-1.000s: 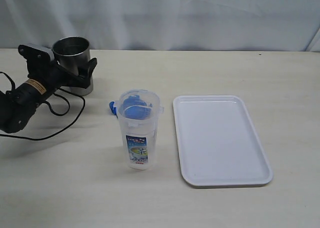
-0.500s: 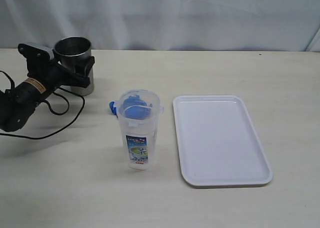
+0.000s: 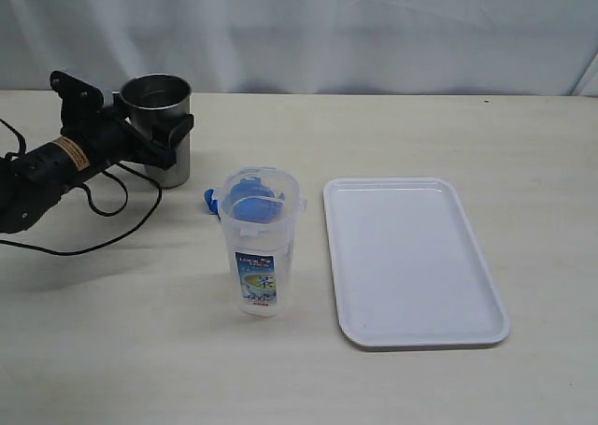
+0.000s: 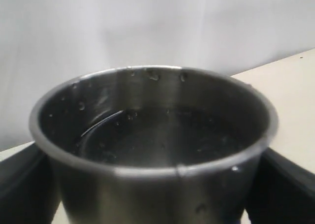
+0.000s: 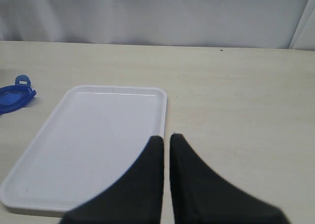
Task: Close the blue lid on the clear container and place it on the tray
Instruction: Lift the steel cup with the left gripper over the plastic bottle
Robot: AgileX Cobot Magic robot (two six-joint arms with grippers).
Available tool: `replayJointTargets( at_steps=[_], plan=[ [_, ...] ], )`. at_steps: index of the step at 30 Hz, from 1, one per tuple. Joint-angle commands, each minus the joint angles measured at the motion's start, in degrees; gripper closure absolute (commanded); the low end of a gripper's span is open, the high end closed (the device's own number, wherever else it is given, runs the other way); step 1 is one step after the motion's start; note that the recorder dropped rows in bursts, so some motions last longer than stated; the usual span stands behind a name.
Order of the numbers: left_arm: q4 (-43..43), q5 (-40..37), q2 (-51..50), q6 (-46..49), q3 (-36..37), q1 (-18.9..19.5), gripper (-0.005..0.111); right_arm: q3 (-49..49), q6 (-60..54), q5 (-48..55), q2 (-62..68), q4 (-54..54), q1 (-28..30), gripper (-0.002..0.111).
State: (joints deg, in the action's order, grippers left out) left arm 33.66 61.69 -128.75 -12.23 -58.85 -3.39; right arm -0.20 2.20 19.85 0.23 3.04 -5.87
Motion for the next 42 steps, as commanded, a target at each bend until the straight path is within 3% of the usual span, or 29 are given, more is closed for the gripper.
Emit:
replayJointTargets(
  at_steps=[1,8,22,42],
  plan=[
    [2.97,4.38,4.1,-3.22,-0.2,-0.01,0.107,0.2,0.14,-0.12,-0.23,0.4,0.47,0.104],
    [6.9,5.78,6.93,-6.04,-0.2,-0.01,0.107,0.2,0.14,-0.12,-0.23,0.4,0.47,0.104],
    [25.28,8.27,13.45,-12.16,-0.2,-0.01,0.107,0.2,0.14,-0.12,-0.23,0.4,0.47,0.104],
    [31.69,8.27,18.9,-16.76,0.89,-0.01,0.107,0.2,0.14,-0.02,-0.23,0.4,0.47,0.104]
  ],
)
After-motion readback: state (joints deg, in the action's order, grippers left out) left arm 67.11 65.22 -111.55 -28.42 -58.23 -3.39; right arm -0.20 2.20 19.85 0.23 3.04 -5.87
